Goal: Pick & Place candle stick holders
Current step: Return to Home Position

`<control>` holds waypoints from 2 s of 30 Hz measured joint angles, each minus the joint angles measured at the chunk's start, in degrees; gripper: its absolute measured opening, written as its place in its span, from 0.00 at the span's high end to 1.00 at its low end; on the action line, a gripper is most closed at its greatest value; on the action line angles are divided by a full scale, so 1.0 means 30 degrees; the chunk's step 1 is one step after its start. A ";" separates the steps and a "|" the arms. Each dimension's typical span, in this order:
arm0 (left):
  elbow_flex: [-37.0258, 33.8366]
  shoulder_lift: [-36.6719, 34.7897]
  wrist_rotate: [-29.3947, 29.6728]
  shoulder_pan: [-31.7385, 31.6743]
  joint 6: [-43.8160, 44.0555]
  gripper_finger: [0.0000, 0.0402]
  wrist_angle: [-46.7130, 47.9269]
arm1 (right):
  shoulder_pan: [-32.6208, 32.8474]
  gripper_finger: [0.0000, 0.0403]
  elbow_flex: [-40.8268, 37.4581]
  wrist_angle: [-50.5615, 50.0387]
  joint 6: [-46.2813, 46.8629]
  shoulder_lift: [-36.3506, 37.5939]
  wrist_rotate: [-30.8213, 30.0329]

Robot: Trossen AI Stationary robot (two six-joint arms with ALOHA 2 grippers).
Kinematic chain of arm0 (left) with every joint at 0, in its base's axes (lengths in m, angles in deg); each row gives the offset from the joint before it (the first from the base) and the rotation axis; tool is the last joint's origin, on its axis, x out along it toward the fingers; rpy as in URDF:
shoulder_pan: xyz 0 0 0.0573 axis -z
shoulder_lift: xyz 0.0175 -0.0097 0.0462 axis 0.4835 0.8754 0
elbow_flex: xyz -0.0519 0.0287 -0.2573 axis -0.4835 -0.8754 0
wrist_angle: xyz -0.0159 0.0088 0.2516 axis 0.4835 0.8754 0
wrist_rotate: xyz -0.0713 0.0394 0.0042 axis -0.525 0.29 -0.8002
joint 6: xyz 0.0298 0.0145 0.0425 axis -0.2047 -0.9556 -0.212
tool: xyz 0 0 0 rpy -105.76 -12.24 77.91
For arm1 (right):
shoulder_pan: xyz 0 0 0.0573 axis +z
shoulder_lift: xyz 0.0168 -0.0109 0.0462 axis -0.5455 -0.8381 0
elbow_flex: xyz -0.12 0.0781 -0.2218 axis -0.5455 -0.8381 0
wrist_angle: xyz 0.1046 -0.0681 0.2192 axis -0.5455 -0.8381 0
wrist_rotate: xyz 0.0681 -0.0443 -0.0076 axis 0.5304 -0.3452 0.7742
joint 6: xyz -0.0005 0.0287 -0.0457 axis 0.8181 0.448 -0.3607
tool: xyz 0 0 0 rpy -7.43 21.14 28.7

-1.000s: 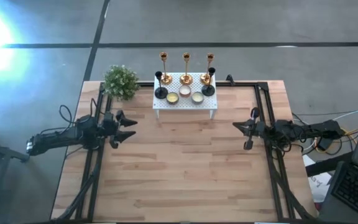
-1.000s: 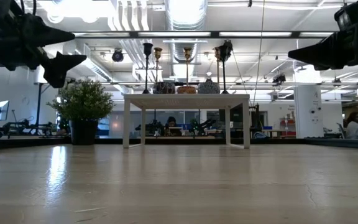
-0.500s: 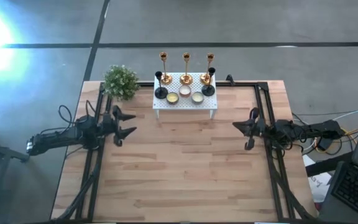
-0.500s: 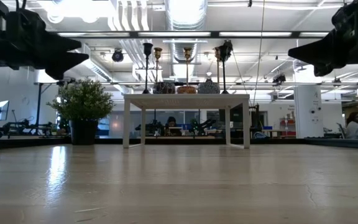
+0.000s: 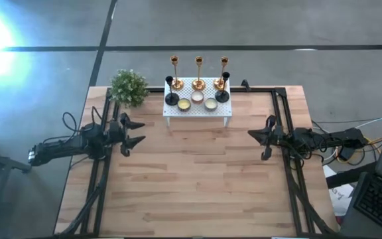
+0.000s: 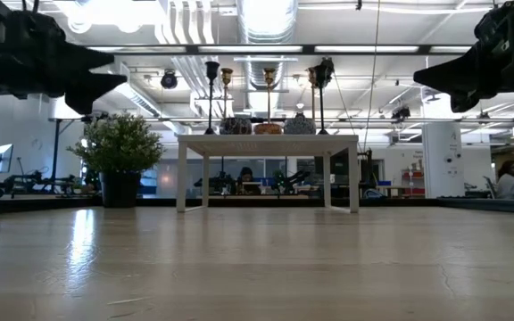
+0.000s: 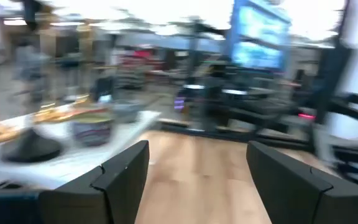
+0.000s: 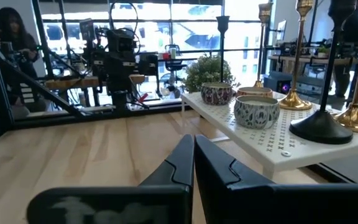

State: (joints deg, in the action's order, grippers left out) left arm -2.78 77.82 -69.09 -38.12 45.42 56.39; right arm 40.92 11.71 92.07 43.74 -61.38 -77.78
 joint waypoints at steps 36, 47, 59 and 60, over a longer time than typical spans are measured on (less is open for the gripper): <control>-0.0031 0.0036 -0.1546 0.0107 -0.0354 0.31 0.0004 | 0.0000 0.98 0.0000 0.0002 0.0000 0.0000 -0.0015; -0.0031 0.0036 -0.1546 0.0107 -0.0354 0.31 0.0004 | 0.0000 0.98 0.0000 0.0003 0.0000 0.0000 -0.0015; -0.0031 0.0030 -0.1546 0.0107 -0.0354 0.31 0.0004 | 0.0000 0.98 0.0000 0.0007 0.0000 0.0000 -0.0015; -0.0031 0.0036 -0.1546 0.0107 -0.0354 0.31 0.0004 | 0.0000 0.98 0.0000 0.0007 0.0000 0.0000 -0.0015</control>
State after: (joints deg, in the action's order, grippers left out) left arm -2.87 77.93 -73.73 -37.80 44.35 56.40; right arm 40.92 11.71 92.09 43.74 -61.38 -77.82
